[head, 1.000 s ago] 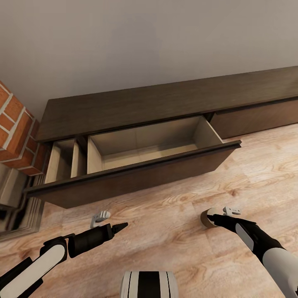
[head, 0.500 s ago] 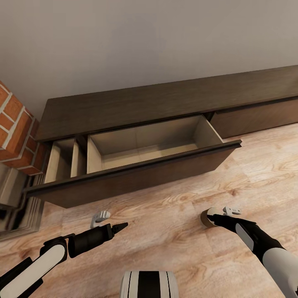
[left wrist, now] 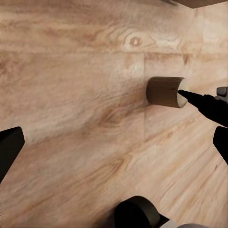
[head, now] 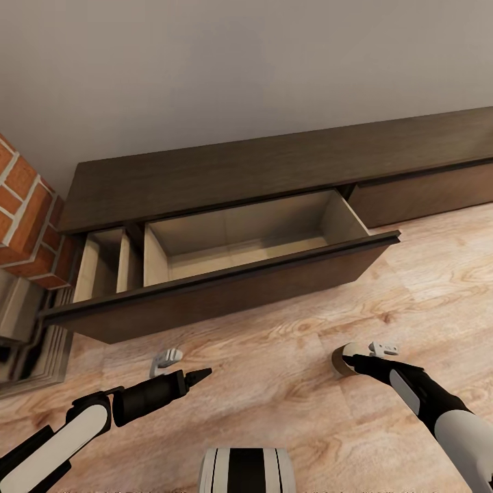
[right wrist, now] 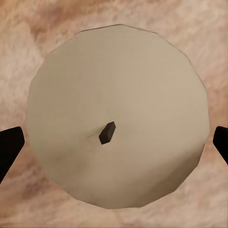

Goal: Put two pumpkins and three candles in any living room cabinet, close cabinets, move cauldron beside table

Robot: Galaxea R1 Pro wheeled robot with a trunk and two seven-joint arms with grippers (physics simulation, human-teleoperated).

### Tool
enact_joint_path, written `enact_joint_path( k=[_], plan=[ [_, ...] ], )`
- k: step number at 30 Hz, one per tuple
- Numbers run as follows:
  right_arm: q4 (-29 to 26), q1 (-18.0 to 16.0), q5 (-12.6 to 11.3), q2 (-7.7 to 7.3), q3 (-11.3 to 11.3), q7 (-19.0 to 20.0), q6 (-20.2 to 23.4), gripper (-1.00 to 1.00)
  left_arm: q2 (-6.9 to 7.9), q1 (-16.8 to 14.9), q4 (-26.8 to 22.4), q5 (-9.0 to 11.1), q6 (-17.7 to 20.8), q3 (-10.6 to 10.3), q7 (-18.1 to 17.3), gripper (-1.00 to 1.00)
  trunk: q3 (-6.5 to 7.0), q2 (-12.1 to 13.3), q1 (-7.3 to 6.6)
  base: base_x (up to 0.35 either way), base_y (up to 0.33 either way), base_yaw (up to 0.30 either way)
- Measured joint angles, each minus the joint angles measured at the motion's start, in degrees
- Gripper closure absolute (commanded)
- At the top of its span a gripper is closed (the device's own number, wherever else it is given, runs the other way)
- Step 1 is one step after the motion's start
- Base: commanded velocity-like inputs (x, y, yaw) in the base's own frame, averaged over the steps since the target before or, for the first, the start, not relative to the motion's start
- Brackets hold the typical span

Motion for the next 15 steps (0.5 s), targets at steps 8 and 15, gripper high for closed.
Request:
enact_joint_path(
  k=[8,15],
  plan=[
    [0.0,0.0,-0.01,-0.06,0.0,0.0,0.0,-1.0,0.0,0.0,0.02,0.06,-0.01,-0.11,0.0,-1.0,-0.45,-0.03,0.05,0.0,0.0,0.0],
    [0.0,0.0,-0.02,-0.06,0.0,0.01,0.0,-1.0,0.0,0.0,0.0,0.09,-0.01,-0.1,0.0,-1.0,-0.45,-0.03,0.05,0.0,0.0,0.0]
  ],
)
